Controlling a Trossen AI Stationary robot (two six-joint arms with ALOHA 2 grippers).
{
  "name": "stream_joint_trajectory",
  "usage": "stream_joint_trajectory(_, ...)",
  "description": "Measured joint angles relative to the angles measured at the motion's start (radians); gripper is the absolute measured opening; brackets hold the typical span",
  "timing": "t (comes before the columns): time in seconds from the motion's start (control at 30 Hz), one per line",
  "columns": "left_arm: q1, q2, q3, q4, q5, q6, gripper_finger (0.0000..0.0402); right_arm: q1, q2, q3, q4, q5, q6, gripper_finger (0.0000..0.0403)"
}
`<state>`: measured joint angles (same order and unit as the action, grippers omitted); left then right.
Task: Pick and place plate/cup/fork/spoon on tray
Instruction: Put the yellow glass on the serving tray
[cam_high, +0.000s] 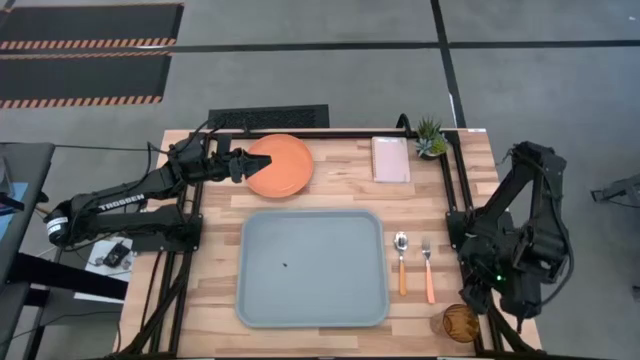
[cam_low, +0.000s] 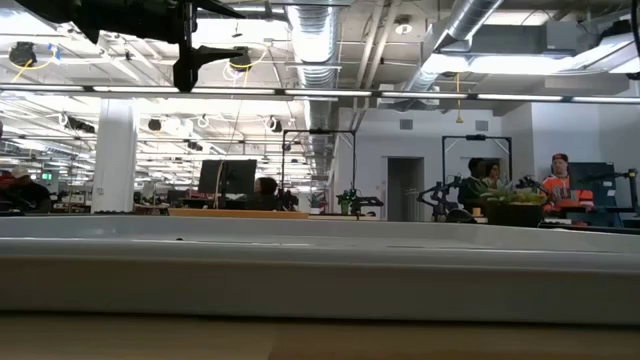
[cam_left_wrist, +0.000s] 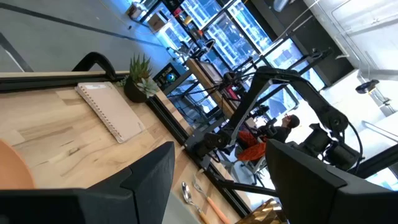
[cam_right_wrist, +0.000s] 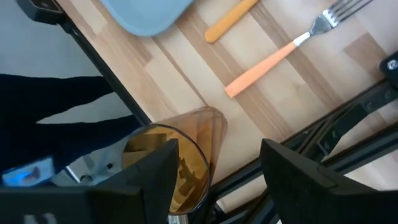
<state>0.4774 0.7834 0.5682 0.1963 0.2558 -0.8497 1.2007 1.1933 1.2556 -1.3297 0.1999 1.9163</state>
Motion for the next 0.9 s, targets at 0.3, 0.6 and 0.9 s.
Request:
stream_joint_trajectory(0.3,0.000,0.000,0.000,0.000,0.000,-0.002,0.0240,0.039,0.068,0.000,0.013,-0.047,0.043,0.0250)
stream_joint_trajectory(0.6,0.000,0.000,0.000,-0.005,0.000,-0.002,0.0240,0.085,0.079,-0.001,0.034,-0.044,0.127,0.0250)
stream_joint_trajectory(0.9,0.000,0.000,0.000,-0.005,0.000,-0.003,0.0240,0.116,0.128,-0.001,0.048,-0.046,0.137,0.0250)
